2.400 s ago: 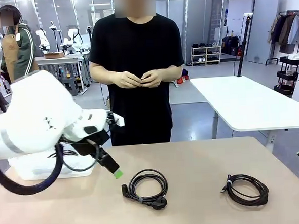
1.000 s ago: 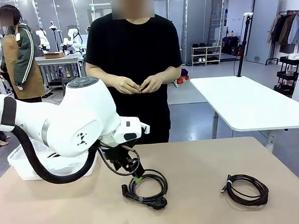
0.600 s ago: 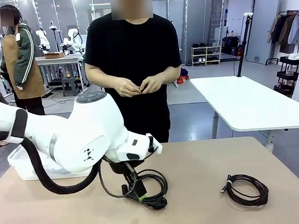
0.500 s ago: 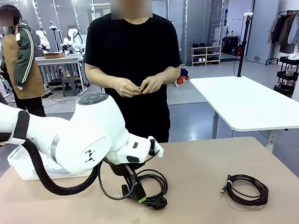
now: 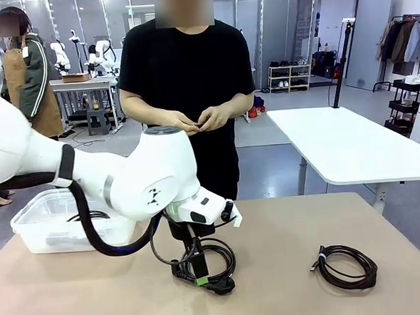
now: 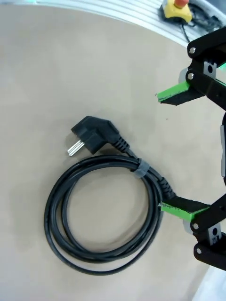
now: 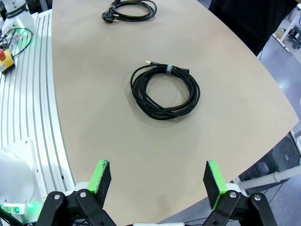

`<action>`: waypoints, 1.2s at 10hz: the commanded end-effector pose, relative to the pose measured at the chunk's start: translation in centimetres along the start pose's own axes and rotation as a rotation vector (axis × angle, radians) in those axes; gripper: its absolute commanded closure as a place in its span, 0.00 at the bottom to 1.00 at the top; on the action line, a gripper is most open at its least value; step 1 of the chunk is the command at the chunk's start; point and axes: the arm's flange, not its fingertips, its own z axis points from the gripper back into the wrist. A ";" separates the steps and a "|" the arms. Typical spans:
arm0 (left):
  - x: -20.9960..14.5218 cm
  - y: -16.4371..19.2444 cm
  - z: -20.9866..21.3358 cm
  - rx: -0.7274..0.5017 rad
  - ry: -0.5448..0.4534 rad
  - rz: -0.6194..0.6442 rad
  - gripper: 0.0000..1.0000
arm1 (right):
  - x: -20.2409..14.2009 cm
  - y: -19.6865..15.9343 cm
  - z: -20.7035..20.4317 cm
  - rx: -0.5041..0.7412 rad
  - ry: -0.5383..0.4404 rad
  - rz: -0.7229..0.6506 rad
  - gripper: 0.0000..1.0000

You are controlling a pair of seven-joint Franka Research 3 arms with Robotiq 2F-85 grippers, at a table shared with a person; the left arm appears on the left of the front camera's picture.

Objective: Organize and store the cables.
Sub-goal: Place the Power Cable into the Organizing box.

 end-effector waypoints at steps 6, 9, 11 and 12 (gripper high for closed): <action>1.7 1.7 -5.2 0.004 0.049 -0.115 0.00 | 0.0 -0.2 -0.1 -0.008 -0.009 -0.013 0.00; 0.8 1.9 -6.1 0.005 0.046 -0.126 0.00 | 0.0 -0.2 -0.1 -0.008 -0.009 -0.013 0.00; 0.4 2.2 -6.5 0.007 0.038 -0.121 0.00 | 0.0 -0.2 -0.1 -0.008 -0.009 -0.013 0.00; 0.3 2.4 -6.6 0.007 0.042 -0.116 0.00 | 0.0 -0.2 -0.1 -0.008 -0.009 -0.013 0.00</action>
